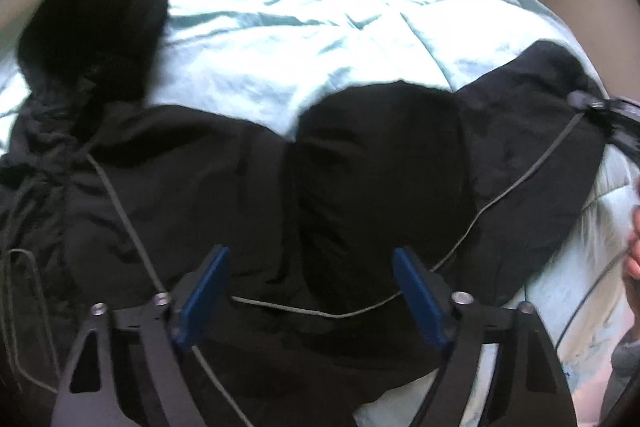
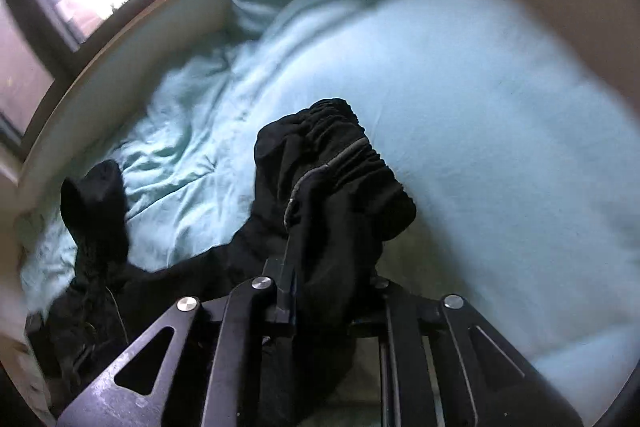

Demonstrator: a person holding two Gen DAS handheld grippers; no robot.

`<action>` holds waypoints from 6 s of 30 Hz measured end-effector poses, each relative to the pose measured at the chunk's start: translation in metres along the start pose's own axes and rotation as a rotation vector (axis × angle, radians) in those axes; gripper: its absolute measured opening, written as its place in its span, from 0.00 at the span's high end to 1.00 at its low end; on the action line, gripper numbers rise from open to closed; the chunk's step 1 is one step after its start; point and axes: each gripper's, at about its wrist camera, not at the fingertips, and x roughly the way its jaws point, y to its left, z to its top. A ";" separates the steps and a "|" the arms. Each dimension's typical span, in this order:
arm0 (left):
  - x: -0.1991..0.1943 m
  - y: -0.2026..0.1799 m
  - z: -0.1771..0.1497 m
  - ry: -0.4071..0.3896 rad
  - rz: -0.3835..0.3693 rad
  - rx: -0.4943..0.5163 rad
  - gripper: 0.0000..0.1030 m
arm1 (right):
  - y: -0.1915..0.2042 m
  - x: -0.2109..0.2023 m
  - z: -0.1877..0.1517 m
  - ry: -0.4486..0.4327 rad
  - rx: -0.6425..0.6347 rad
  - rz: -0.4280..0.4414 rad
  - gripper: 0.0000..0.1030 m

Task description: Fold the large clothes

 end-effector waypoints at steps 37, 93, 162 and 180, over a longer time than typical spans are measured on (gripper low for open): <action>-0.167 0.243 -0.114 -0.207 0.131 -0.238 0.27 | 0.346 0.019 -0.160 0.174 -0.496 0.212 0.85; -0.094 0.461 -0.124 -0.043 0.129 -0.393 0.77 | 0.348 0.163 -0.241 0.404 -0.506 0.029 0.36; -0.280 0.800 -0.290 -0.522 0.049 -0.941 0.86 | 0.568 -0.016 -0.397 0.550 -0.545 0.115 0.36; -0.253 0.483 -0.123 -0.432 -0.152 -0.127 0.87 | 0.501 -0.016 -0.368 0.509 -0.367 0.161 0.36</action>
